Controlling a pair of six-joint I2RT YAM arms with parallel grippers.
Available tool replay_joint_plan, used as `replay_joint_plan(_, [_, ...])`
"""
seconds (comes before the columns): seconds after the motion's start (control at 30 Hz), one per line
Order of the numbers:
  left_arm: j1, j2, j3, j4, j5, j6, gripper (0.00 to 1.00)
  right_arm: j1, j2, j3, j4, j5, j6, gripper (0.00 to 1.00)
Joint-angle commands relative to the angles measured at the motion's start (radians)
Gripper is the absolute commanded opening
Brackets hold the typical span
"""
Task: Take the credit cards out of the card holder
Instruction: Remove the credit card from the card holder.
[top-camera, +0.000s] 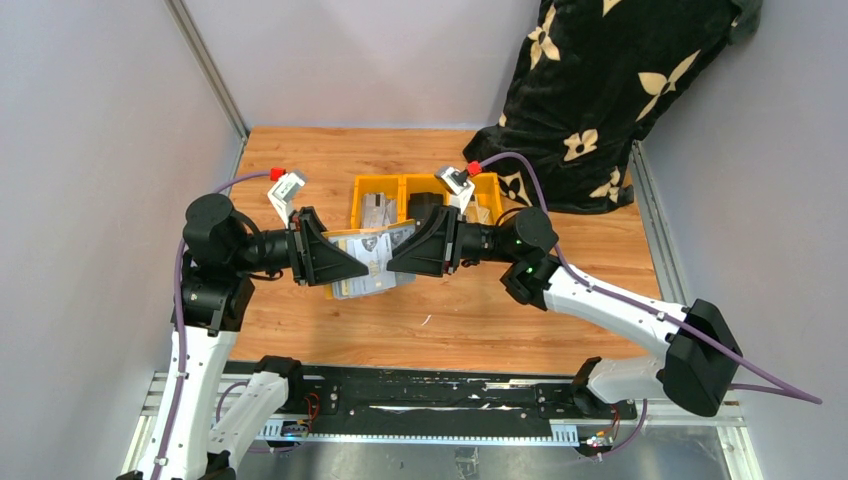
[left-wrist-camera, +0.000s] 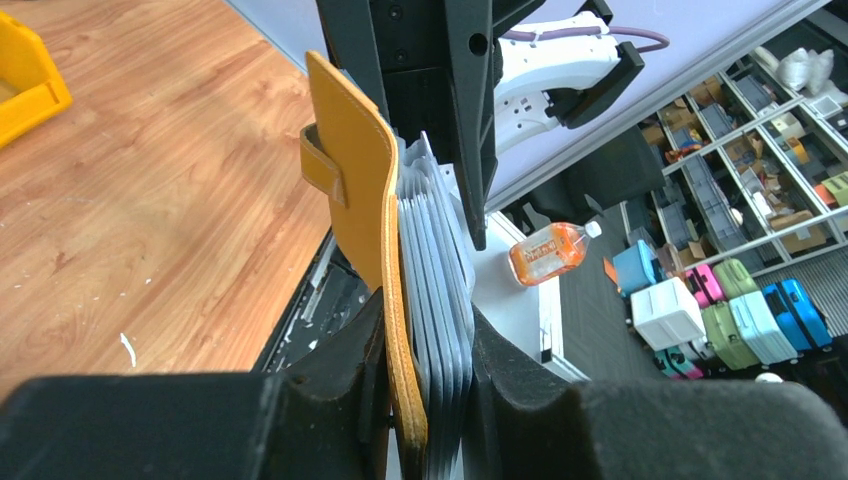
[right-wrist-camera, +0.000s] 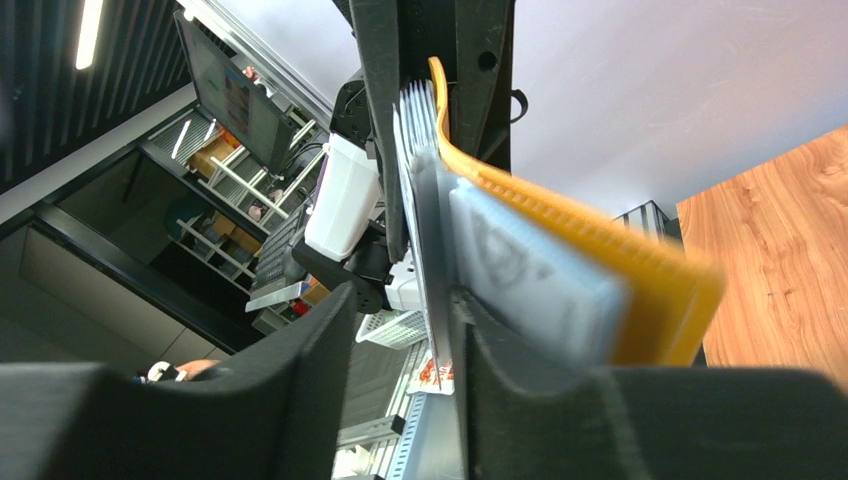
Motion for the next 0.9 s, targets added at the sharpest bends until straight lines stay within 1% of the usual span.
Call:
replay_joint_plan(0.0, [-0.005, -0.003, 0.041, -0.006, 0.011, 0.015, 0.0, 0.016, 0.019, 0.041, -0.001, 0.004, -0.015, 0.3])
replay_joint_plan(0.1, [-0.005, 0.001, 0.042, -0.006, 0.009, 0.016, 0.0, 0.017, 0.023, 0.045, -0.008, -0.003, -0.021, 0.25])
replay_joint_plan(0.23, [-0.005, 0.002, 0.047, -0.006, 0.015, 0.015, 0.0, 0.014, 0.013, 0.028, -0.003, -0.008, -0.026, 0.02])
replay_joint_plan(0.27, [-0.005, 0.001, 0.048, -0.005, 0.015, 0.015, 0.0, 0.009, 0.005, 0.018, -0.001, -0.006, -0.026, 0.0])
replay_joint_plan(0.5, [-0.005, 0.007, 0.056, -0.006, 0.015, 0.015, 0.0, -0.048, -0.07, -0.066, 0.013, 0.012, -0.014, 0.0])
replay_joint_plan(0.67, [-0.005, 0.012, 0.065, -0.006, 0.013, 0.018, 0.0, -0.117, -0.109, -0.122, 0.035, 0.006, 0.028, 0.0])
replay_joint_plan(0.77, [-0.004, 0.014, 0.067, -0.012, 0.011, 0.031, 0.0, -0.189, -0.144, -0.152, 0.037, -0.011, 0.066, 0.0])
replay_joint_plan(0.87, [-0.004, 0.018, 0.073, -0.038, 0.01, 0.063, 0.0, -0.305, -0.194, -0.188, 0.026, -0.029, 0.111, 0.0])
